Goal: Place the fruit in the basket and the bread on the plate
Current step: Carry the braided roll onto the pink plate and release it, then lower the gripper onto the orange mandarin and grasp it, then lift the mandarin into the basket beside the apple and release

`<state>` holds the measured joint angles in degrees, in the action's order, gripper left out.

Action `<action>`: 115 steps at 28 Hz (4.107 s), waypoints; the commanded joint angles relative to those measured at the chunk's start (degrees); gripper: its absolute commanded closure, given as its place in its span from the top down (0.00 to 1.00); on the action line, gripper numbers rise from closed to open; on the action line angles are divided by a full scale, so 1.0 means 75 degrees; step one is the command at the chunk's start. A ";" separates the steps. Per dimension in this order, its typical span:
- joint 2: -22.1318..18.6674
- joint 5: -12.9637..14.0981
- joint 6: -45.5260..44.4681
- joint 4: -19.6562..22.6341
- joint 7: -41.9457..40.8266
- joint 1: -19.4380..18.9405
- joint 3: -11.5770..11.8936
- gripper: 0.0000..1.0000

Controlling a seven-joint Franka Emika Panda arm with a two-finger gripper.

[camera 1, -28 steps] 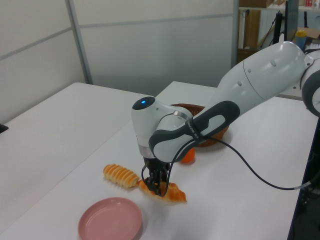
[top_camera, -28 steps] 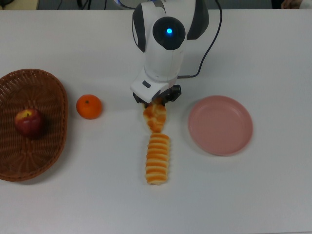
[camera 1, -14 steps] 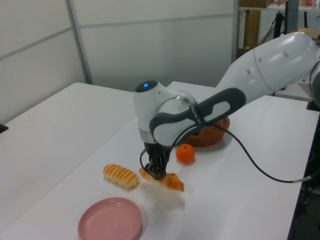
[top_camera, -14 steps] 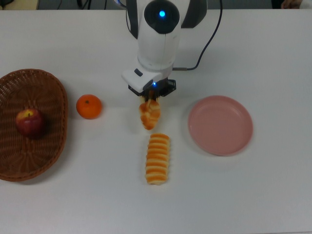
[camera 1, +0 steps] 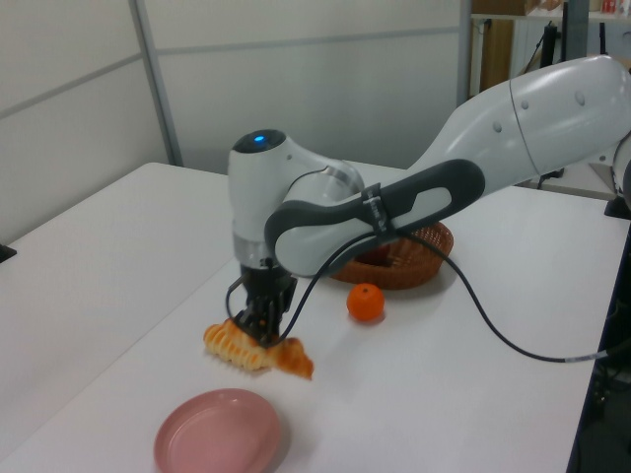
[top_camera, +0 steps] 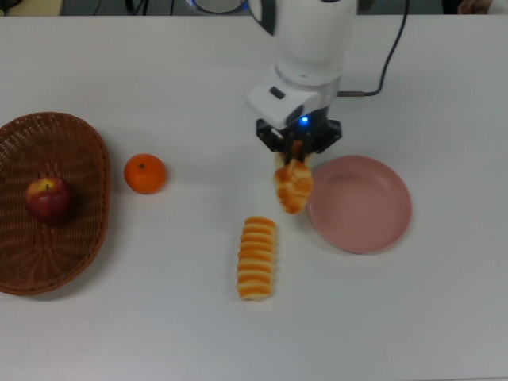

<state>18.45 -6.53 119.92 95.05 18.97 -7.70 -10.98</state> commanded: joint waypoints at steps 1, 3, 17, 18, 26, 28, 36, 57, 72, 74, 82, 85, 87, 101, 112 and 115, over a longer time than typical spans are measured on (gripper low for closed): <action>0.0387 -0.0055 -0.0134 -0.0416 0.0481 -0.0496 0.0034 0.00; 0.0573 -0.0147 -0.0110 -0.0508 0.0808 -0.0660 0.0034 0.00; 0.1535 -0.0933 0.0979 -0.0661 0.1818 -0.0872 0.0046 0.00; 0.1559 -0.0957 0.0991 -0.0662 0.1818 -0.0872 0.0046 0.00; 0.1559 -0.0933 0.0991 -0.0650 0.1314 -0.0813 0.0081 1.00; 0.1547 -0.0899 0.0980 -0.0650 0.1290 -0.0813 0.0081 1.00; 0.0728 0.0225 0.0477 -0.0662 0.1267 -0.0474 0.0093 1.00; 0.0189 0.0203 -0.0109 -0.0042 0.0330 0.0288 0.1240 1.00; -0.0515 -0.0008 -0.0228 0.1517 -0.0724 0.1049 0.2015 1.00; -0.0492 -0.0031 -0.0111 0.1600 -0.0889 0.1155 0.2038 1.00; -0.0165 -0.0090 0.1422 0.2104 -0.0843 0.1320 0.2073 1.00; 0.0035 -0.0090 0.1834 0.2057 -0.0749 0.1285 0.2062 1.00; 0.0164 -0.0090 0.2138 0.2045 -0.0655 0.1238 0.2062 1.00; 0.0294 -0.0055 0.2164 0.1893 -0.0690 0.1226 0.1991 0.08; -0.0187 0.0577 0.0443 0.0747 -0.0655 0.1120 0.1768 0.05; -0.0187 0.0695 -0.0016 0.0207 -0.0713 0.1249 0.1850 0.05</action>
<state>18.05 -3.36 125.91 102.24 13.57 0.98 2.20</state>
